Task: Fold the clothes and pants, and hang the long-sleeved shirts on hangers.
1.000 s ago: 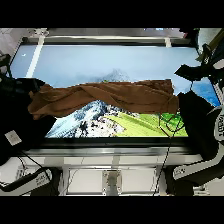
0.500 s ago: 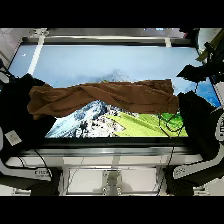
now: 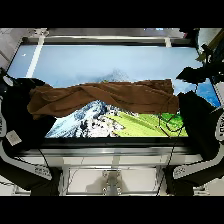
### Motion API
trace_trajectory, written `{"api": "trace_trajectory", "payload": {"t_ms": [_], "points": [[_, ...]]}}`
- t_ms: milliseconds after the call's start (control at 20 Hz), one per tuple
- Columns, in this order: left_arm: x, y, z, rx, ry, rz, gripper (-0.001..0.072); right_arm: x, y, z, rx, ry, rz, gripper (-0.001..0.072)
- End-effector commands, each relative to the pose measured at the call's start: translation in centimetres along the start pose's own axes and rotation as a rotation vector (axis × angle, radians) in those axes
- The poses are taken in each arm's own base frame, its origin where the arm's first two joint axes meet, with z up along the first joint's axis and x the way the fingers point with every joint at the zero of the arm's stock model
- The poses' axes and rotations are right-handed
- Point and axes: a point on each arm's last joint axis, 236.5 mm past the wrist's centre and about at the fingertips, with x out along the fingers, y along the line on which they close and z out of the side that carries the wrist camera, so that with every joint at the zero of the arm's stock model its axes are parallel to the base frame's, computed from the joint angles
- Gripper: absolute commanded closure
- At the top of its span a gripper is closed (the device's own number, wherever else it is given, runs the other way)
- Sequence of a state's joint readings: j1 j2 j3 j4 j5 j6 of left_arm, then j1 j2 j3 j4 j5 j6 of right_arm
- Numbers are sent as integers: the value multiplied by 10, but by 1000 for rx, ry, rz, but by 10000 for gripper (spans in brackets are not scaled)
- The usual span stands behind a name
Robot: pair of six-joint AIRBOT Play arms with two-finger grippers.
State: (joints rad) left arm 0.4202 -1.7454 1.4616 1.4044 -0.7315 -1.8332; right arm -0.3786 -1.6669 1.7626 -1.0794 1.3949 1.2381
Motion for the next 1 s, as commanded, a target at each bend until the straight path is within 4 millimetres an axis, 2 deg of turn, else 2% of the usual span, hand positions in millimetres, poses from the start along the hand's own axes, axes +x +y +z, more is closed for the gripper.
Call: {"api": "trace_trajectory", "payload": {"t_ms": [0, 100, 150, 250, 350, 400, 450, 550, 600, 650, 700, 750, 800, 850, 950], "points": [[5, -23, -6, 2, 24, -106, 306, 0, 0, 0, -3, 0, -1, 234], [1, -44, -7, 42, 27, -199, 625, 0, -1, -1, -4, 3, -6, 235], [-1, -54, -7, 57, 23, -238, 691, 0, -2, -1, -5, 5, -11, 234], [-10, -69, -2, 13, 13, -301, 692, 0, -5, -3, -7, 15, -24, 235], [-34, -82, 18, 23, -42, -332, 692, -1, -8, -10, -10, 45, -37, 238], [-54, -91, 33, 34, -86, -353, 692, -3, -10, -15, -10, 64, -42, 288], [-78, -101, 50, 55, -143, -375, 693, -7, -15, -20, -7, 79, -56, 309], [-150, -130, 86, 163, -298, -430, 693, -21, -21, -24, 3, 77, -71, 307], [-189, -143, 96, 197, -364, -459, 693, -31, -24, -26, 4, 74, -75, 305], [-231, -157, 97, 236, -412, -492, 693, -43, -25, -32, 10, 78, -77, 305], [-267, -165, 88, 324, -440, -504, 693, -54, -25, -39, 13, 90, -76, 305], [-298, -167, 70, 445, -442, -492, 693, -64, -25, -46, 15, 100, -73, 305], [-318, -160, 50, 506, -411, -465, 693, -73, -25, -49, 29, 80, -71, 305], [-330, -144, 27, 558, -361, -409, 693, -80, -26, -53, 37, 60, -71, 305], [-331, -86, -12, 558, -250, -233, 693, -84, -27, -75, 55, 67, -57, 304]]}}
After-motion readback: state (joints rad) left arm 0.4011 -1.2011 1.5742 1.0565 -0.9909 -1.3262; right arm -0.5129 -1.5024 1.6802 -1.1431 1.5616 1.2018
